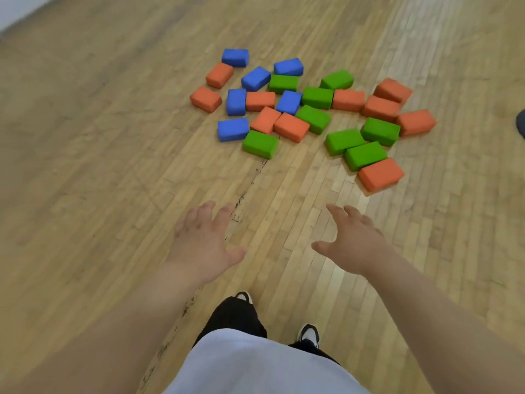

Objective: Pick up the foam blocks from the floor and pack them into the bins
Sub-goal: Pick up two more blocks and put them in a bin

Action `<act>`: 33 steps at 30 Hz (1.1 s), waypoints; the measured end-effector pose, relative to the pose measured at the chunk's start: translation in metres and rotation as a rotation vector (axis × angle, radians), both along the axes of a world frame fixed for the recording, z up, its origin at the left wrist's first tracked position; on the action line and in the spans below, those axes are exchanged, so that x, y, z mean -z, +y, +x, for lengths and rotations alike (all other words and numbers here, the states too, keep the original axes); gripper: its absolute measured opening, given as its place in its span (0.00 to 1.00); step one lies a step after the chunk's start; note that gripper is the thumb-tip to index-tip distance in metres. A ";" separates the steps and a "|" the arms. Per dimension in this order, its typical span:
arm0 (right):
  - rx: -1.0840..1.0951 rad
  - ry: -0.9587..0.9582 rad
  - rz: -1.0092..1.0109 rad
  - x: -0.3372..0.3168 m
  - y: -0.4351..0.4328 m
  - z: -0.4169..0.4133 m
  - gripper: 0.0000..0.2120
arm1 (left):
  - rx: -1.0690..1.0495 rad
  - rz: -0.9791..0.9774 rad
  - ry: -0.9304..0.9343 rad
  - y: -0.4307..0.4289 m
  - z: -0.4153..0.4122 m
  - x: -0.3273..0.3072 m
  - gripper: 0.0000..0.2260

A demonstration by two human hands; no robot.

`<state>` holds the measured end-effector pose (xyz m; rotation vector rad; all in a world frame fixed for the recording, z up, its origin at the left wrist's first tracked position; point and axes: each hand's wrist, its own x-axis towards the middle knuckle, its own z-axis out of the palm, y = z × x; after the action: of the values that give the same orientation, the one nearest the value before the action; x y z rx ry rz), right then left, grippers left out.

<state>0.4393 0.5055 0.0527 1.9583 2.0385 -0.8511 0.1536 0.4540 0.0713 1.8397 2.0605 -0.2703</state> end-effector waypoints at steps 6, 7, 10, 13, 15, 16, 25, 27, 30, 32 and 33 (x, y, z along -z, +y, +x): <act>-0.033 -0.006 -0.010 0.020 0.100 -0.041 0.47 | -0.008 -0.035 0.016 0.086 -0.043 0.019 0.44; -0.029 -0.012 -0.011 0.022 0.118 -0.051 0.47 | -0.004 -0.041 0.020 0.104 -0.054 0.023 0.44; -0.005 -0.013 -0.020 0.027 0.171 -0.081 0.48 | 0.009 -0.034 0.019 0.164 -0.089 0.032 0.44; -0.001 -0.024 -0.025 0.021 0.220 -0.108 0.48 | 0.038 -0.063 0.018 0.220 -0.119 0.027 0.44; 0.020 -0.033 -0.002 0.017 0.250 -0.119 0.47 | 0.090 -0.050 0.052 0.262 -0.134 0.024 0.44; 0.028 -0.041 0.001 0.016 0.264 -0.123 0.47 | 0.109 -0.050 0.058 0.283 -0.140 0.023 0.44; 0.052 -0.079 -0.025 0.026 0.400 -0.106 0.47 | 0.167 -0.080 0.070 0.434 -0.124 0.038 0.45; 0.030 -0.077 -0.023 0.031 0.438 -0.096 0.47 | 0.164 -0.101 0.085 0.465 -0.112 0.041 0.45; 0.002 -0.059 -0.027 0.033 0.500 -0.075 0.47 | 0.108 -0.124 0.098 0.515 -0.093 0.041 0.45; -0.028 -0.069 -0.041 0.030 0.537 -0.061 0.47 | 0.083 -0.144 0.096 0.547 -0.079 0.038 0.45; -0.052 -0.073 -0.040 0.030 0.556 -0.056 0.47 | 0.076 -0.136 0.096 0.562 -0.073 0.037 0.45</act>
<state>0.3830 1.0614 0.0225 1.8791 2.0065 -0.7906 0.0807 1.0161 0.0345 1.8575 1.9833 -0.5156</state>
